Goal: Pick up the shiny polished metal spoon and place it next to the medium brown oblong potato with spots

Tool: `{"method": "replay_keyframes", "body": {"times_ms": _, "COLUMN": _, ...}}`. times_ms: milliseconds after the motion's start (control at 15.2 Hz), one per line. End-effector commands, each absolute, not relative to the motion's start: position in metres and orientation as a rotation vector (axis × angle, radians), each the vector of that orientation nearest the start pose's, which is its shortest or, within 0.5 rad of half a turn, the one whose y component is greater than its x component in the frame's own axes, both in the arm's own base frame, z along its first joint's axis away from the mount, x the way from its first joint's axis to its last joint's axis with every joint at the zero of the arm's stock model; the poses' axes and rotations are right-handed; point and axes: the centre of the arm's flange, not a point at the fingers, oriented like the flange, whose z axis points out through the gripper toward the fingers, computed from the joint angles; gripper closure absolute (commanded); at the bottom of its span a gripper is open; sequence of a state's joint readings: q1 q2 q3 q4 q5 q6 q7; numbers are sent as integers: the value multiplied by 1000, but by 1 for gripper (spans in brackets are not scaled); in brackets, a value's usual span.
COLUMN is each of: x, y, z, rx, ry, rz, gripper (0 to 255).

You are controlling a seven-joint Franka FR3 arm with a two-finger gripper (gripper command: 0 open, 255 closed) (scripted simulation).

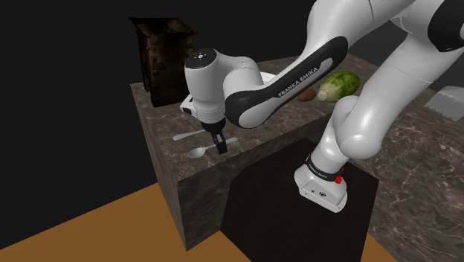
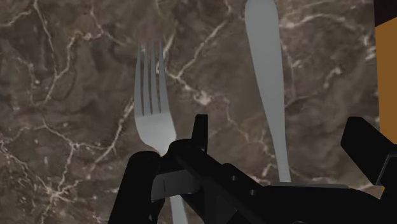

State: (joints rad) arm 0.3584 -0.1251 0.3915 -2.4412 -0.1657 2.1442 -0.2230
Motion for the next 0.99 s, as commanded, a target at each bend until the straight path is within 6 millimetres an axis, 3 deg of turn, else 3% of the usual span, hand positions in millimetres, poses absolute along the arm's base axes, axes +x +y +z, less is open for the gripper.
{"method": "replay_keyframes", "body": {"times_ms": 0, "x": 334, "y": 300, "z": 333, "rx": -2886, "ry": -1708, "rz": 221, "gripper": 255}}
{"method": "replay_keyframes", "body": {"times_ms": 594, "x": 334, "y": 300, "z": 333, "rx": -2886, "ry": -1708, "rz": 221, "gripper": 255}}
{"method": "replay_keyframes", "body": {"times_ms": 924, "x": 334, "y": 300, "z": 359, "rx": -2886, "ry": -1708, "rz": 221, "gripper": 255}}
